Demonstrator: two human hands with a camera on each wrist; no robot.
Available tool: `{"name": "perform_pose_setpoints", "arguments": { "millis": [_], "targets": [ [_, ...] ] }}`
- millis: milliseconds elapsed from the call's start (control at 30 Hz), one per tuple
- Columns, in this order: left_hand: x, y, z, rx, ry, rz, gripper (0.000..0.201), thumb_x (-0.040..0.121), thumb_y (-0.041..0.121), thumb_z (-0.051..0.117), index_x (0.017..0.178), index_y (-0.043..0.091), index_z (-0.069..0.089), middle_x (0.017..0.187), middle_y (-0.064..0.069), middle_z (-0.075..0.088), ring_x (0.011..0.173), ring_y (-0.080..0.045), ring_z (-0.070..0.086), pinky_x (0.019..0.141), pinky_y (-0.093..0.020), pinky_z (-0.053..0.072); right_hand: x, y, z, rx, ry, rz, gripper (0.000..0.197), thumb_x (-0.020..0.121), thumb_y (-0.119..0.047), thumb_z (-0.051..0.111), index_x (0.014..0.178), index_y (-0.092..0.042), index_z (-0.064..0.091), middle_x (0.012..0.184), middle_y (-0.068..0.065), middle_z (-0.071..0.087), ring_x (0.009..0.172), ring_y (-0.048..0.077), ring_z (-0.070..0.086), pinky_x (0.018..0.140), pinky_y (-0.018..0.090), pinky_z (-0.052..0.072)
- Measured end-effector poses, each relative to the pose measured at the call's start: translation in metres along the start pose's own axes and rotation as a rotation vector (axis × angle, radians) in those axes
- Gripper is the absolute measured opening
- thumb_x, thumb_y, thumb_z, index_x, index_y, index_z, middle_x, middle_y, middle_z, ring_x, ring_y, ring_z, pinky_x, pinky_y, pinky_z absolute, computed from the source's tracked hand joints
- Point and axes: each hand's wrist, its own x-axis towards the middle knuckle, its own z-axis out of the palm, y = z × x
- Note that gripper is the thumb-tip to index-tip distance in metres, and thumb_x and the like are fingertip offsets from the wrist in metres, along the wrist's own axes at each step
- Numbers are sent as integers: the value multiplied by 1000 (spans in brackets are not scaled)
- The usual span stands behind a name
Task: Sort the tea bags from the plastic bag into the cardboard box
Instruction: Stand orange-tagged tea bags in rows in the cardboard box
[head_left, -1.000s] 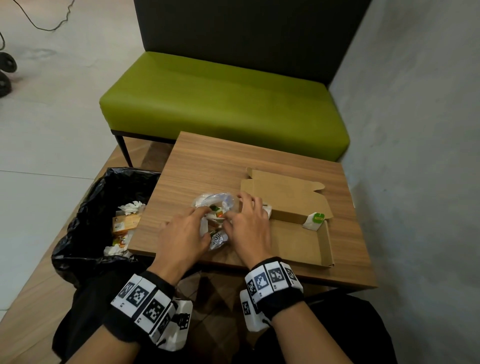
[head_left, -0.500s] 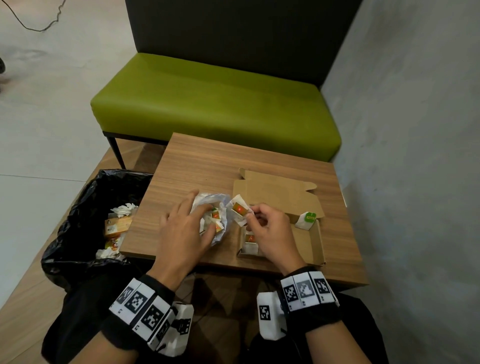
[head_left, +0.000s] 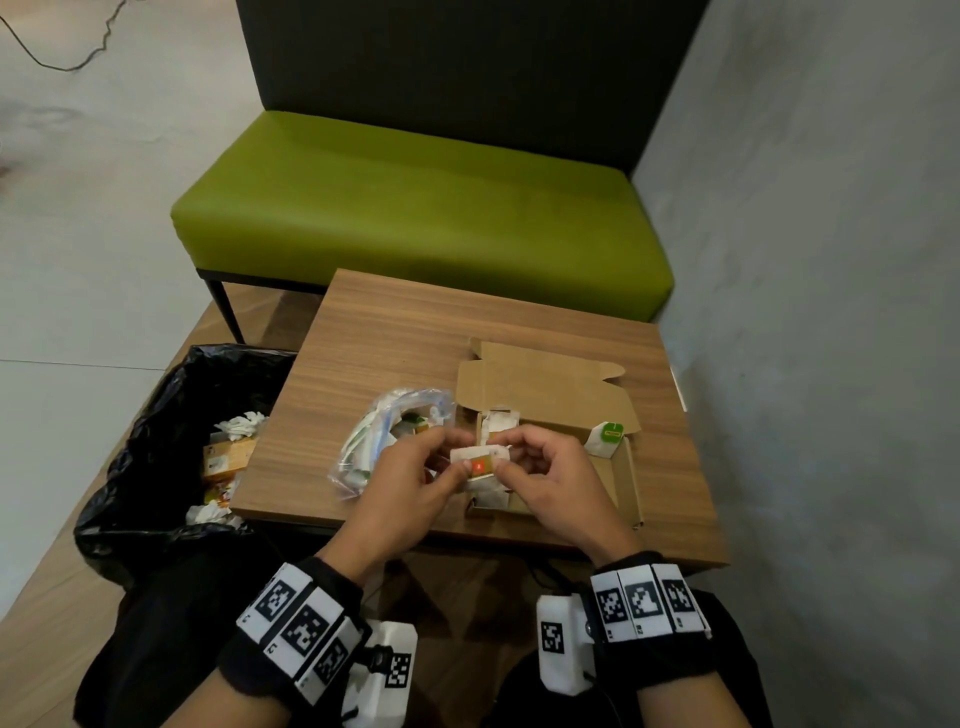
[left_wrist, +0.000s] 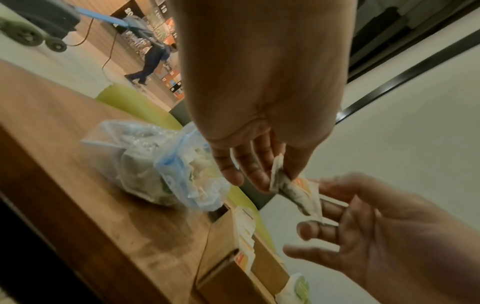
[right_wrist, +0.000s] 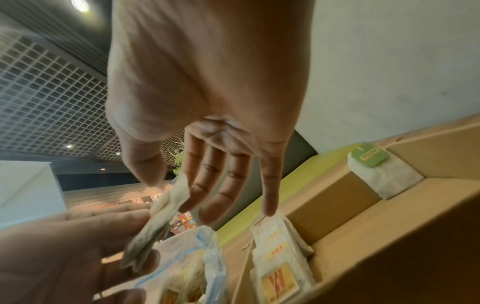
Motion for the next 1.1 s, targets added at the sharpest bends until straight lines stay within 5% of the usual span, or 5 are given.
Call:
{"name": "perform_pose_setpoints", "arguments": {
  "millis": [100, 233, 400, 867, 1100],
  "targets": [
    [-3, -3, 7, -131, 26, -40, 14, 91, 18, 68, 105, 21, 70, 78, 8, 68, 68, 0, 60, 62, -17, 49, -1, 0, 4, 6, 5, -26, 21, 87, -22, 75, 107, -27, 72, 79, -16, 67, 73, 1, 60, 67, 23, 53],
    [-7, -3, 12, -316, 60, -106, 14, 88, 14, 70, 103, 14, 70, 83, -1, 72, 73, -5, 65, 66, -19, 52, 2, 3, 8, 10, 44, -32, 19, 88, -19, 74, 105, -30, 72, 87, -2, 73, 83, 20, 69, 76, 39, 61],
    [-10, -10, 17, -365, 93, -163, 16, 87, 7, 71, 102, 13, 69, 87, -8, 73, 77, -9, 67, 66, -19, 52, 2, 3, 9, 5, 73, -22, 20, 93, -14, 69, 108, -26, 70, 78, -2, 74, 78, 8, 69, 75, 24, 55],
    [-17, -13, 10, 78, 39, 1, 18, 83, 15, 77, 91, 25, 64, 85, 10, 71, 84, 3, 66, 74, -16, 54, 3, -3, 3, -34, 9, 107, 14, 96, -19, 63, 83, -17, 68, 75, -2, 68, 68, 7, 58, 66, 29, 50],
    [-16, -18, 4, 51, 14, 112, 27, 79, 3, 78, 79, 25, 63, 99, 8, 74, 102, 5, 65, 87, -17, 54, -4, 0, -4, 242, 6, 242, 13, 96, -6, 61, 104, -12, 70, 77, 1, 71, 74, 17, 62, 71, 34, 55]
  ]
}}
